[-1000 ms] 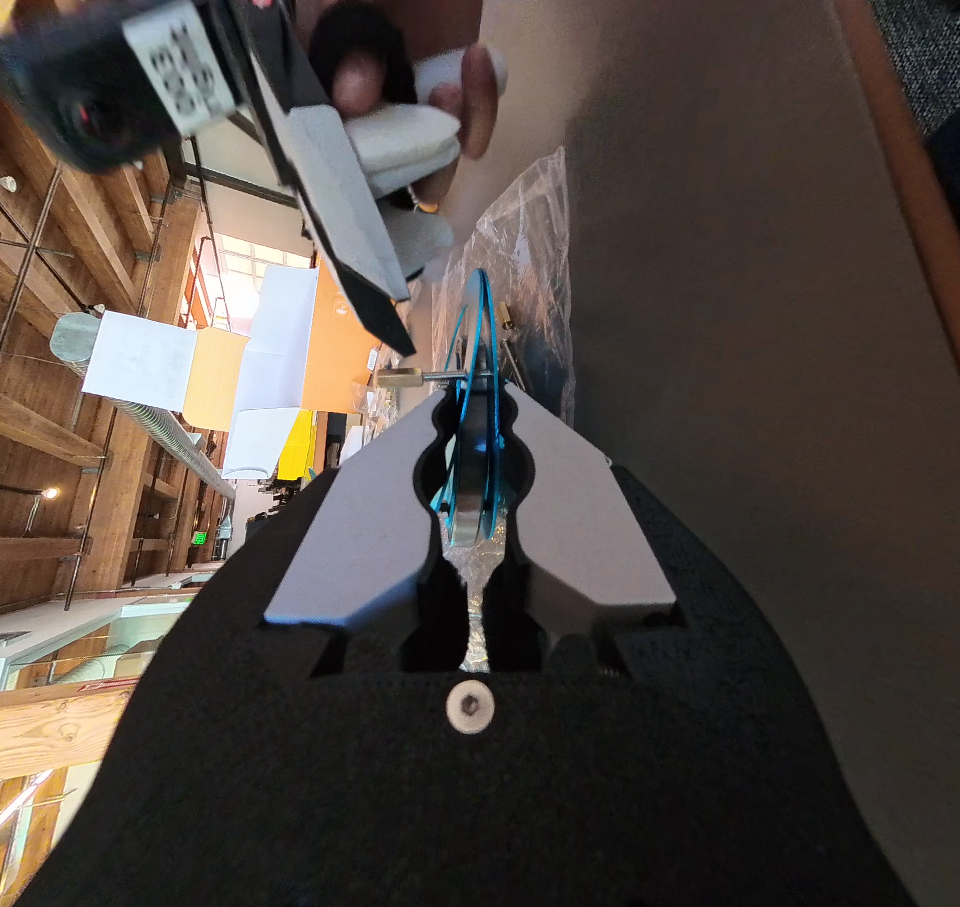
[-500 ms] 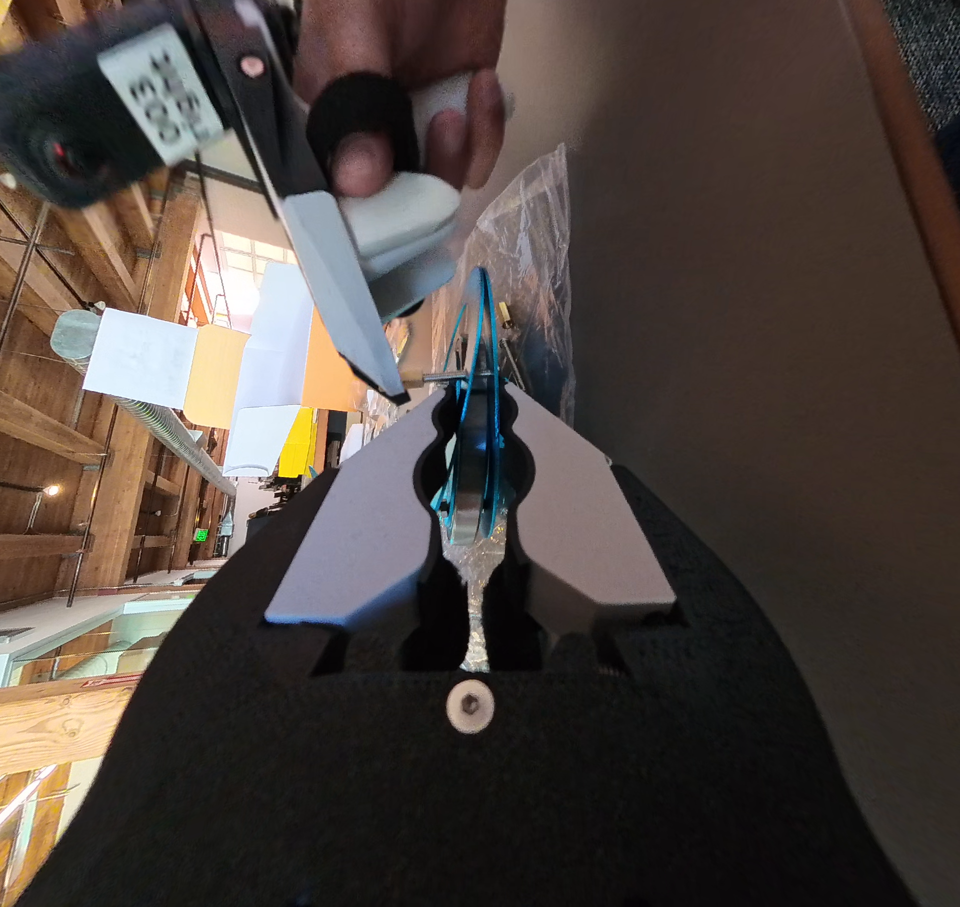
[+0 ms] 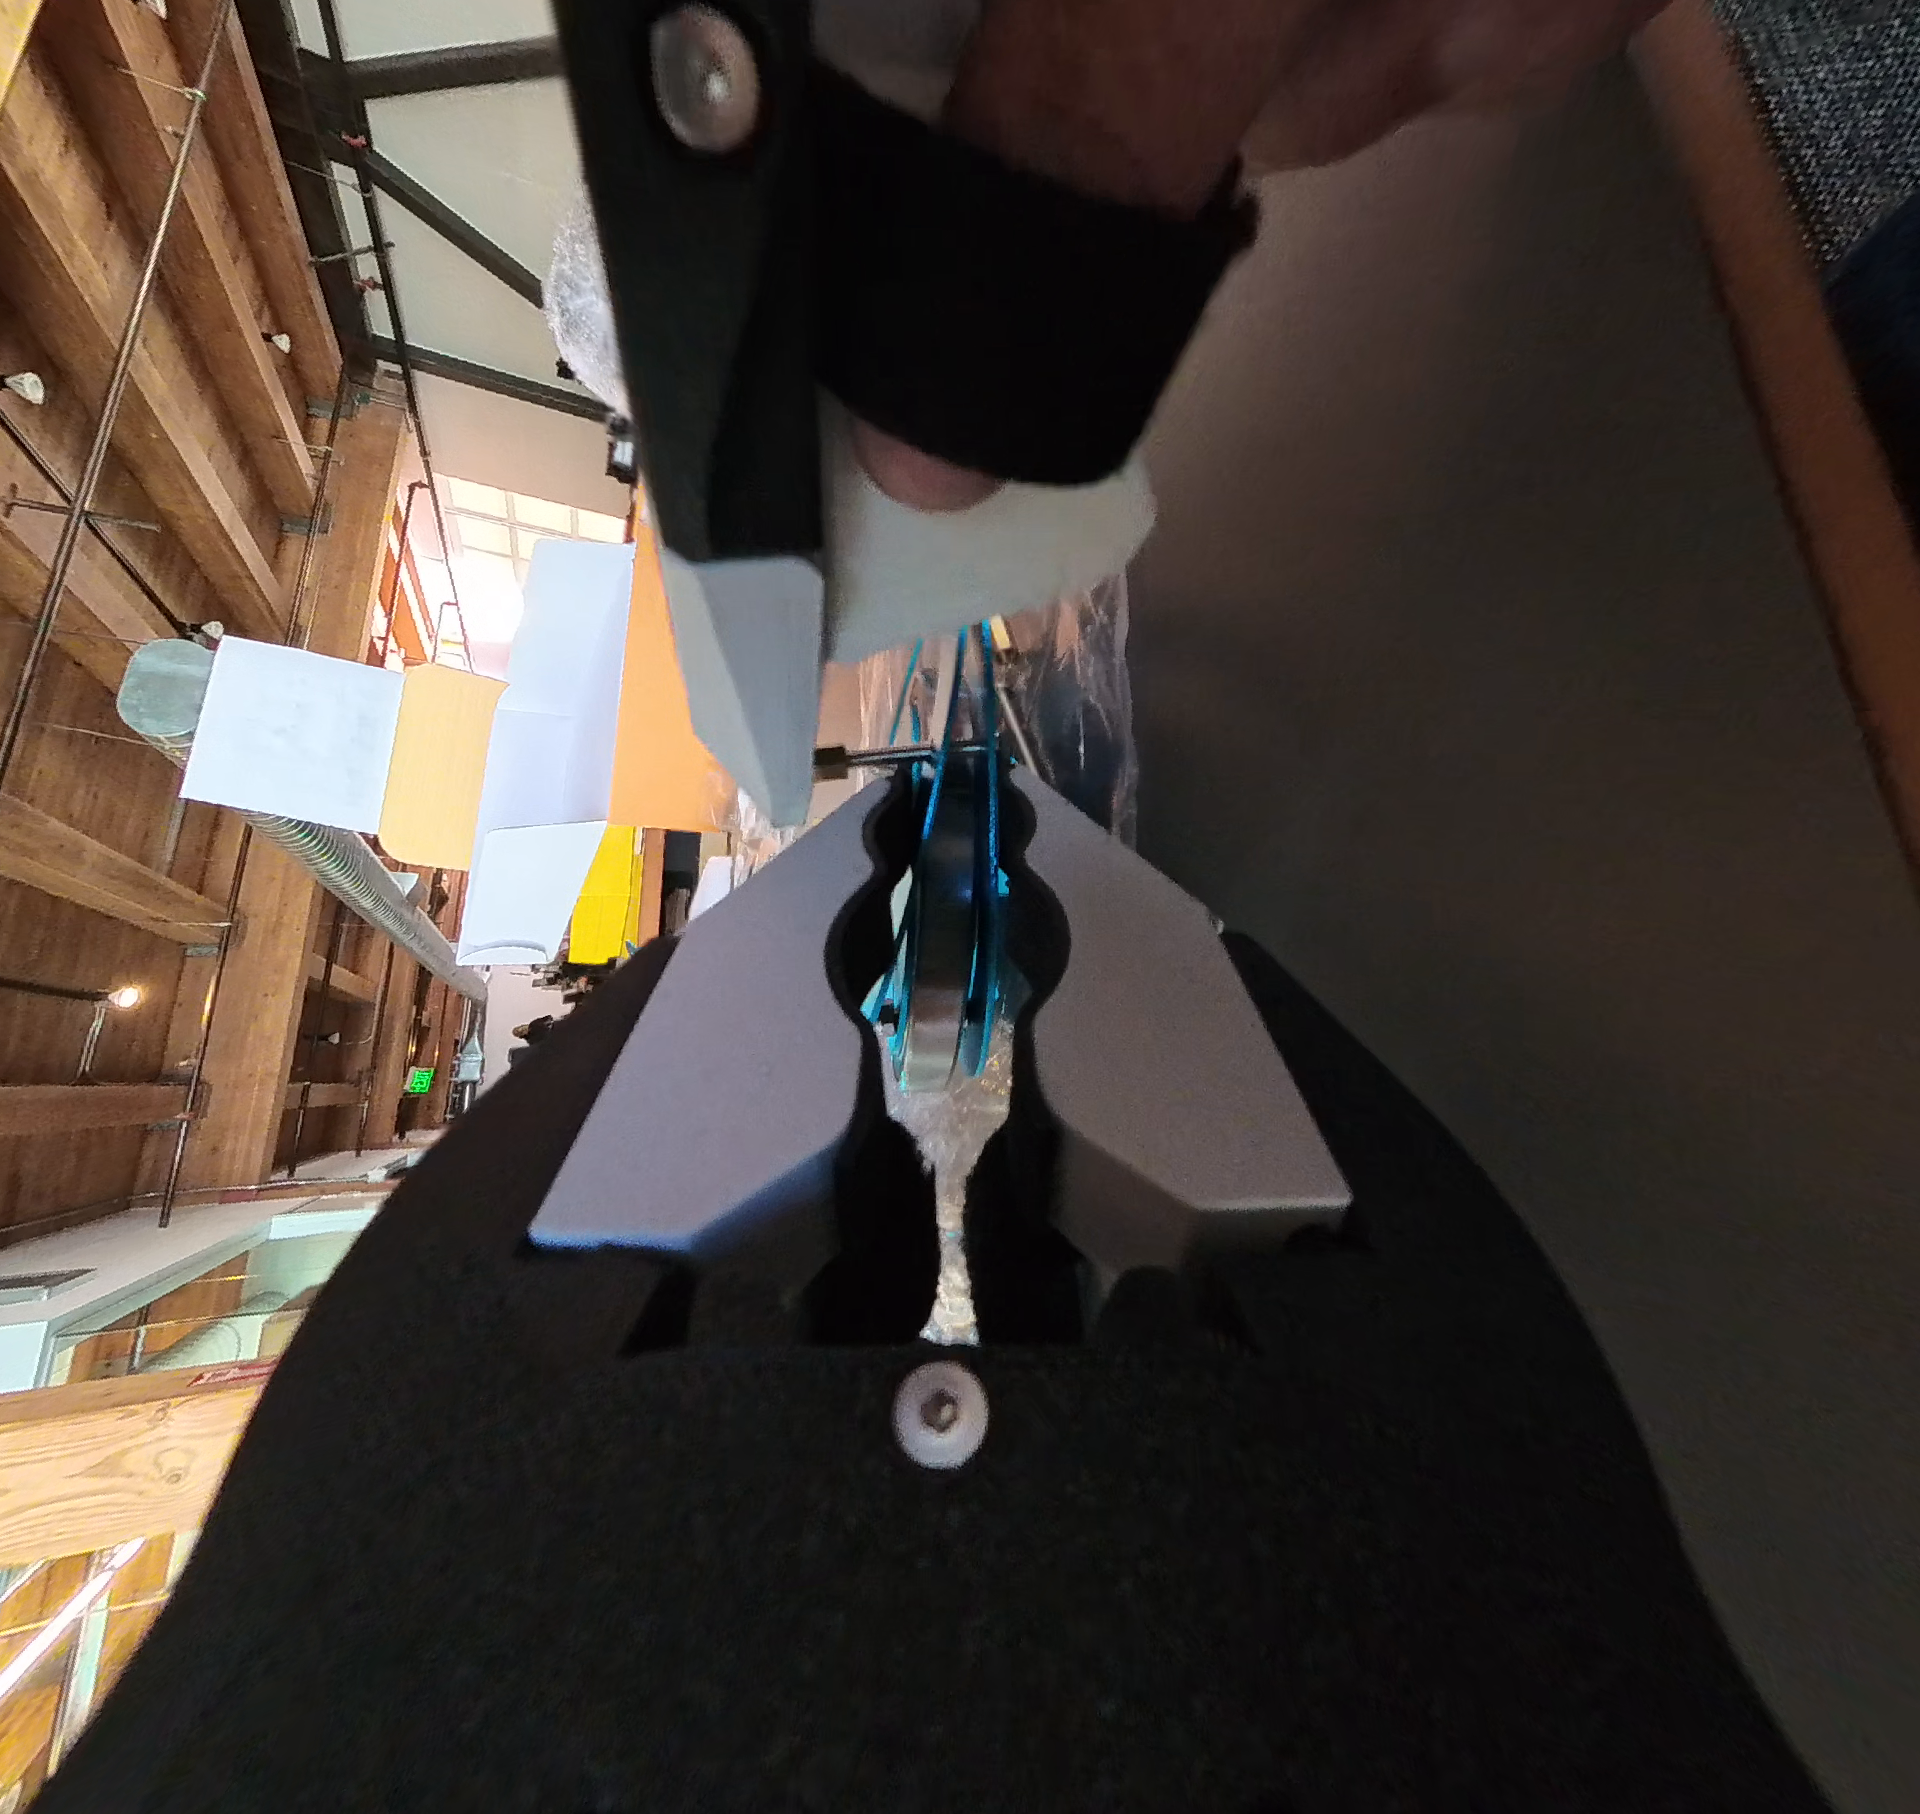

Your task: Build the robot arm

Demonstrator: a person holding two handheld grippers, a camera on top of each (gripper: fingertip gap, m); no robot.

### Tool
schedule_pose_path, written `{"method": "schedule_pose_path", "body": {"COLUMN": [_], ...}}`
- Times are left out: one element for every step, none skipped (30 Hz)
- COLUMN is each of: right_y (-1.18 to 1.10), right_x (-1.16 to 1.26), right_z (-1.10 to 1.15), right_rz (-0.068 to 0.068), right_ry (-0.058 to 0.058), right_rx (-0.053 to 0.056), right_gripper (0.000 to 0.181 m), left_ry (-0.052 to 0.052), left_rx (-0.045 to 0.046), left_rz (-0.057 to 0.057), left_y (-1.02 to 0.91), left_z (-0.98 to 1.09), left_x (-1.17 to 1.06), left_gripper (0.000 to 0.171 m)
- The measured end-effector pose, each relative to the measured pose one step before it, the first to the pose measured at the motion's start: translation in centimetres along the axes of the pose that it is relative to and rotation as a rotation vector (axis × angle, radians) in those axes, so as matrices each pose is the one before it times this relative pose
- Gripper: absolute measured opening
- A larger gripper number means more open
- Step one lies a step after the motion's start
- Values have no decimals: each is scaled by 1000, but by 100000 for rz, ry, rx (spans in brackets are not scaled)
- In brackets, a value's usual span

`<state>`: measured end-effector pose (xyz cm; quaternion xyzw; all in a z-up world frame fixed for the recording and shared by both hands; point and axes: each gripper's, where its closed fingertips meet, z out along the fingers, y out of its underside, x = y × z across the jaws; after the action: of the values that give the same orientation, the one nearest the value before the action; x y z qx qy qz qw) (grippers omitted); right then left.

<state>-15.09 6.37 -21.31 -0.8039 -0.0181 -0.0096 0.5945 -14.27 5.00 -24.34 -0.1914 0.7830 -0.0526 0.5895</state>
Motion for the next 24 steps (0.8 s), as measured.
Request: {"method": "schedule_pose_path", "body": {"right_y": [-22,-47,-296,-696,-559,-68,551,715,773,485,34,-208,-434,-525,-199,-10,16,-44,-210,-133,-82,-42,8,124], "right_x": [190,45,-37,365,307,-70,34,-12,-616,-314,131,-199,-160,27,-91,138,125,27,352,508,86,32,-8,76], "right_z": [-166,-190,-310,-322,-392,-121,-89,-32,134,279,259,369,342,258,339,311,203,148,94,-56,-28,8,80,43], "right_rz": [1100,-21,-383,-1781,-2325,-3215,260,3324,3321,2386,1108,1217,812,776,721,808,85,-580,-2433,-2299,-190,1708,2187,-411], "right_ry": [-2497,-4479,-5964,-5703,-7782,-12326,-10923,-10654,-13316,-10966,-7754,-7993,-7508,-6054,-5829,-3974,-3108,-2101,941,3121,1294,2523,4175,6997], "right_rx": [-989,-1702,64,2698,2154,-594,-4091,-5249,-4839,-3198,-643,803,1439,1430,-574,-2154,-2360,-2039,-1347,-988,-285,-388,681,907], "right_gripper": [5,5,10,19,18,19,27,34,34,38,38,34,31,25,22,21,20,20,13,5,5,4,4,5], "left_ry": [141,-44,-28,64,23,-23,-2,20,14,29,30,6,46,31,42,248,72,-197,-75,-16,-40,-24,37,127], "left_rx": [376,136,25,4,10,29,43,38,49,92,105,105,118,110,78,17,13,42,50,112,79,-17,-60,-168], "left_rz": [159,222,3,-238,-297,-252,-245,-258,-157,-23,39,85,54,-82,-238,-175,174,-31,-517,-684,-599,-367,-78,407], "left_y": [-100,-73,-20,21,35,32,24,5,3,-4,3,15,1,6,11,30,18,-2,-3,2,12,5,-3,0], "left_z": [2,26,16,-9,-14,-13,-10,14,10,8,5,-3,6,13,16,25,24,18,8,5,8,4,4,12], "left_x": [44,13,-14,-34,-28,-37,-23,-31,-15,2,18,10,19,12,0,27,28,-10,-44,-71,-63,-47,12,69], "left_gripper": [15,15,15,15,15,15,15,15,15,15,15,15,15,15,15,15,15,15,15,15,15,15,15,15]}}
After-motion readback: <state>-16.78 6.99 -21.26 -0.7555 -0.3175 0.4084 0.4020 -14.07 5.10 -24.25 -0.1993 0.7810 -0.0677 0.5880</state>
